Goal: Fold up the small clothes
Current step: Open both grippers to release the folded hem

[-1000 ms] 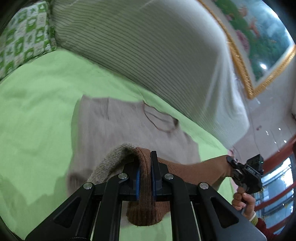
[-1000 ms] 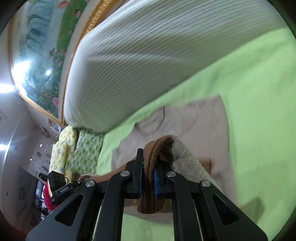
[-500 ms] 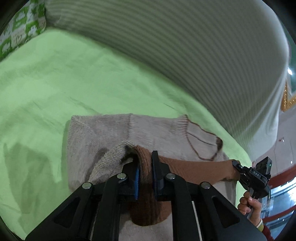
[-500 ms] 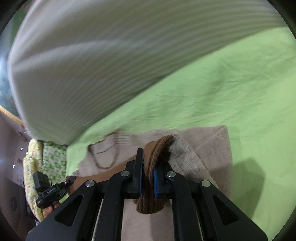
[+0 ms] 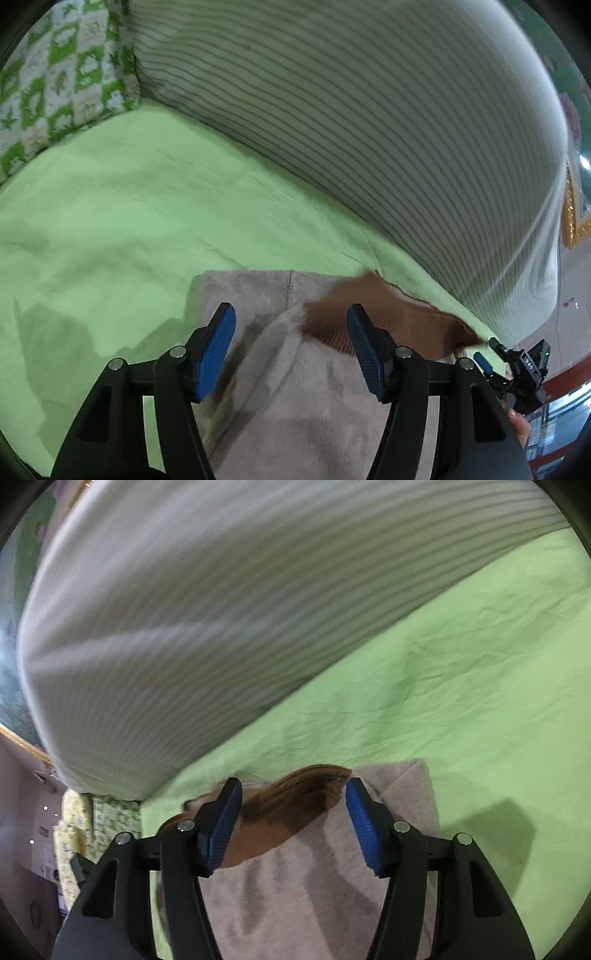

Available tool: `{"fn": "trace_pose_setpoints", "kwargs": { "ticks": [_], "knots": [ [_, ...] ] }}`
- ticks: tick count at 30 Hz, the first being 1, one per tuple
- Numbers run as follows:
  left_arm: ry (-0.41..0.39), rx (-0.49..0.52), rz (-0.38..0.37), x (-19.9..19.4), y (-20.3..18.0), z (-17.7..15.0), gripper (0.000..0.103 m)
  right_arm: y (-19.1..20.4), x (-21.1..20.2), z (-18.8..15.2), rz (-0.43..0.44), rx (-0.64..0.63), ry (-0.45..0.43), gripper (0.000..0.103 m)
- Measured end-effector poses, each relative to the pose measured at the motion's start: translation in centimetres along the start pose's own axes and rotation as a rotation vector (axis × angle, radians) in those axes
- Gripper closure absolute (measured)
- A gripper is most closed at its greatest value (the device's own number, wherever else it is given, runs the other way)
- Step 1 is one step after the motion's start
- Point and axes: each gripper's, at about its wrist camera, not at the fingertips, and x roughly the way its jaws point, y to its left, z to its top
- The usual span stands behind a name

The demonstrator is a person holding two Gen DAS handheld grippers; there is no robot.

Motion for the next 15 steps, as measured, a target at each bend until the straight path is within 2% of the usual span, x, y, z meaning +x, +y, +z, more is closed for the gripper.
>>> {"fn": "trace_pose_setpoints", "kwargs": {
  "ticks": [4,9,11,15],
  "knots": [
    [0.013,0.058,0.013,-2.3,-0.3,-2.2,0.037,0.4,-2.7,-1.7,-0.013,-0.040,-0.024,0.043],
    [0.079,0.106,0.068,-4.1,0.8,-7.6,0.033,-1.9,-6.2,-5.4,-0.114,-0.083,-0.021,0.043],
    [0.112,0.094,0.098,-4.5,1.9,-10.1,0.033,-3.3,-7.2,-7.6,-0.160,-0.089,0.007,0.043],
    [0.151,0.035,0.101,-5.1,3.9,-13.1,0.033,-4.3,-7.5,-10.8,-0.193,-0.081,0.055,0.043]
  ]
}}
